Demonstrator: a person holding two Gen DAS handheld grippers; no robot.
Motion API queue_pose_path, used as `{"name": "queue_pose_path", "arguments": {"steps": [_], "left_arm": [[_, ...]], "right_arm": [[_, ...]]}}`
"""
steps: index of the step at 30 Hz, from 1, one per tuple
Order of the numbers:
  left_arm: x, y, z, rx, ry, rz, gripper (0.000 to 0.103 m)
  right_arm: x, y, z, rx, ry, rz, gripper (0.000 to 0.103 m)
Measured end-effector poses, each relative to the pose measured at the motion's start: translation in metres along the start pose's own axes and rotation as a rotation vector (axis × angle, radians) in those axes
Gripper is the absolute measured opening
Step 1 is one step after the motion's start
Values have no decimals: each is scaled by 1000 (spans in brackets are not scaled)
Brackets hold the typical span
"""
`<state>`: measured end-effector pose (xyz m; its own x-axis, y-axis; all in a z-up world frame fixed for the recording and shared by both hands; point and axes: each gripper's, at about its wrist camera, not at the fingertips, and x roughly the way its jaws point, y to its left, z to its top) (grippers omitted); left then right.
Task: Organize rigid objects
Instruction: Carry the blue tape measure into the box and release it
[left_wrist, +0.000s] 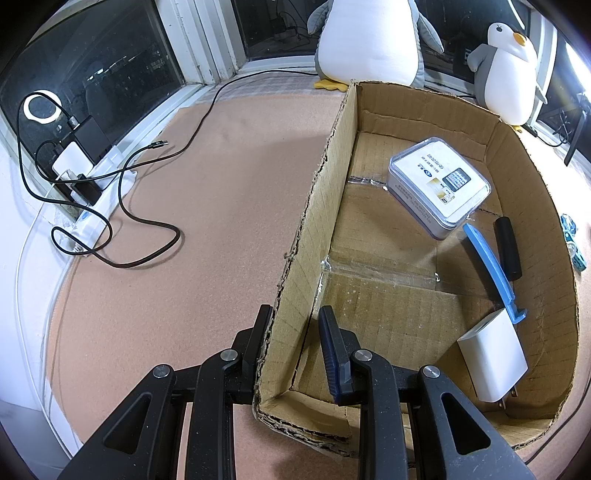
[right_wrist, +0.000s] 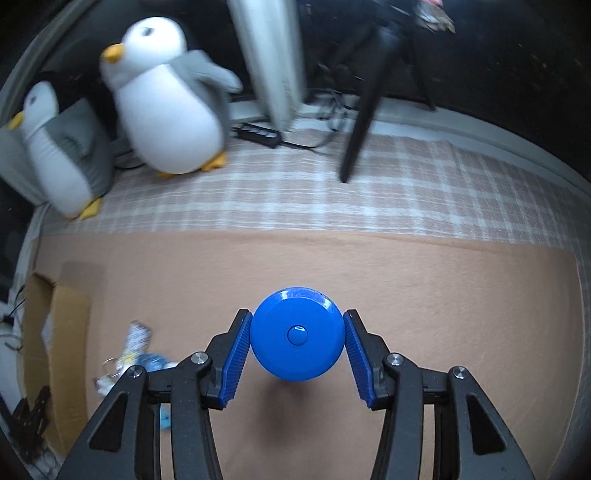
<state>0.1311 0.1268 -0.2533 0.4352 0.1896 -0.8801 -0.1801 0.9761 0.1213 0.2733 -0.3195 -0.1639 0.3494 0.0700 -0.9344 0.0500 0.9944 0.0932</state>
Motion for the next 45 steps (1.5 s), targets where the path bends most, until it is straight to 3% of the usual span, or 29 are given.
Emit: {"name": "queue_pose_path", "arguments": {"steps": [14,29,34,45], "left_arm": [[0,3,-1,-11,-8,-11,26],[2,8,-2,-30,-17,-32,26],[1,9,-3,-33,-18,-37,26],[1,9,-3,-41,-19,-40,26]], "right_arm": [[-44,151,-27,-286,-46,205,46],[-18,292,-76,-531,71,386,46],[2,323,-96,-573,122,411,46],[26,344,-109,-574,180,435,46]]}}
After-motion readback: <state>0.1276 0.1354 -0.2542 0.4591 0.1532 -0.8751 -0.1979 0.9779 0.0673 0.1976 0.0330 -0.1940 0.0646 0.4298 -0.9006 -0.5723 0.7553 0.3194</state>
